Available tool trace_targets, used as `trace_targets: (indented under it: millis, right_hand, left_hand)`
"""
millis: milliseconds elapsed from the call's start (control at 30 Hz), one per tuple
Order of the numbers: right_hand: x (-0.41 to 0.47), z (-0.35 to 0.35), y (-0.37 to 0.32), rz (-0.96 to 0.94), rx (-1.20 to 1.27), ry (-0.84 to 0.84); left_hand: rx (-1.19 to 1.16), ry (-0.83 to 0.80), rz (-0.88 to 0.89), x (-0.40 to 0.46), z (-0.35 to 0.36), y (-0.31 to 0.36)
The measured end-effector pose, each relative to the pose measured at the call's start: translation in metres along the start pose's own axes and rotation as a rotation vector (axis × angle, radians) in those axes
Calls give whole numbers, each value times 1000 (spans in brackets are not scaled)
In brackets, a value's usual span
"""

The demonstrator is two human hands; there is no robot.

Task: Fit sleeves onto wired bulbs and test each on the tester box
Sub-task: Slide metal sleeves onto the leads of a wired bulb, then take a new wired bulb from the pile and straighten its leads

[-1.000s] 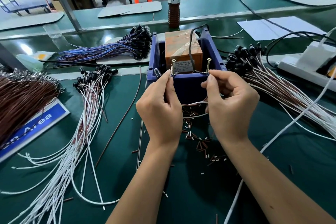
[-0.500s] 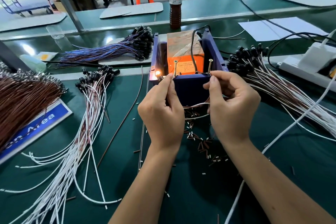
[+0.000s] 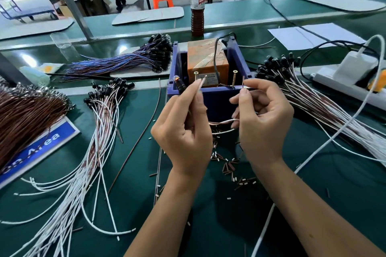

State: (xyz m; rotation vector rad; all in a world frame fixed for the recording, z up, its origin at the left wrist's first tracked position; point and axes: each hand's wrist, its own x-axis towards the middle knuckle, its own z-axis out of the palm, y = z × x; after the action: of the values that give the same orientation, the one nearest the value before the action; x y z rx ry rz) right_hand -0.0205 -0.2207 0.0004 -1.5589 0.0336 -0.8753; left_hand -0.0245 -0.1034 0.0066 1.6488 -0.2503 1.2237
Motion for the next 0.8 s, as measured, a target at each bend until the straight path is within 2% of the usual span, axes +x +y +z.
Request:
trace_targets:
  millis: [100,200,300,400,433,500,533,600,633,700,733,800]
  right_hand:
    - [8,-9,-2,36,43,11]
    - [26,-31,0,105,-22,28]
    - [51,-62,2,249,-30,34]
    - [76,-98,1,352,-99,171]
    - [80,-108,-1,305,-176,243]
    - [86,-126,-11,3,-408,372]
    - [87,-131,-16,-200,-524,359]
    - [88,-134,-22,-514,-648,123]
    - [88,-131,-24,-533,-623,-33]
    - [91,-124,-28,-410,-519,-257]
    - [92,-122,-31,-333,-453,-288]
    - [96,-119,-35,-228,-322,-214]
  left_hand:
    - [-107,-111,26,4,11,23]
    - [-194,-228,40,9,36,48]
    - [-167,-318,-24,14,65,64]
    - [-102,-424,-115,16,90,74]
    - [-78,-456,-126,16,97,77]
    - [-74,-538,-150,14,111,83]
    - [-98,-586,-174,14,117,86]
    - [-233,-695,-260,16,127,93]
    - [-338,-744,-328,18,131,98]
    - [-523,-795,-463,24,138,105]
    - [-577,-803,-508,27,141,109]
    - [-645,-797,-535,35,144,113]
